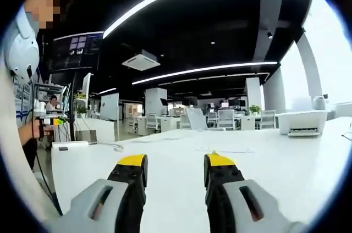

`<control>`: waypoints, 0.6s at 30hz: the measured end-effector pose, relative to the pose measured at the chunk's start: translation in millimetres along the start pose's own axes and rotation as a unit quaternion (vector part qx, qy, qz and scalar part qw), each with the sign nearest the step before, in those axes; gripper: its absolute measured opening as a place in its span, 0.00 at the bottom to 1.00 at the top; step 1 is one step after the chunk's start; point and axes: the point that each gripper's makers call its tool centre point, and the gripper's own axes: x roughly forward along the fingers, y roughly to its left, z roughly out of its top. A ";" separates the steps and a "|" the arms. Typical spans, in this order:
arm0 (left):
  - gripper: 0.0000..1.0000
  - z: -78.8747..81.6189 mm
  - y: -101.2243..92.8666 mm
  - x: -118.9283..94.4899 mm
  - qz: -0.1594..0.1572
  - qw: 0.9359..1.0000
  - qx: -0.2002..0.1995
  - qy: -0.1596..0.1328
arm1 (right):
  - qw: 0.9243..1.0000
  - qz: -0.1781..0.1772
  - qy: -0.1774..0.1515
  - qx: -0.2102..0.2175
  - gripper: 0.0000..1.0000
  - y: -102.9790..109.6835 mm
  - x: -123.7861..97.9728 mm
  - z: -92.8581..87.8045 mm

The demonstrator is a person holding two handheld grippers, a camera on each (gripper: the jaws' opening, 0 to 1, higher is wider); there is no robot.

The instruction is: Pick up the power strip scattered on the table, fix it on the side mounting bracket of the table, and press the switch

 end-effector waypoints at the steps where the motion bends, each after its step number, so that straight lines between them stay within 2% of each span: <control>1: 0.76 0.4 0.4 -0.4 0.000 1.000 0.000 -0.001 | 1.000 0.000 0.001 0.000 0.37 0.2 0.3 -0.1; 7: 0.76 -0.9 4.2 -2.2 0.006 1.000 -0.002 0.001 | 1.000 0.004 0.002 0.001 0.37 1.4 1.2 -0.7; 11: 0.76 1.0 10.9 -7.2 0.012 1.000 -0.007 -0.009 | 1.000 0.003 0.003 0.000 0.37 -0.1 -0.4 -0.2; 18: 0.75 8.7 31.5 -19.4 0.035 0.999 -0.003 -0.004 | 1.000 0.006 0.010 0.007 0.37 0.2 0.2 -4.5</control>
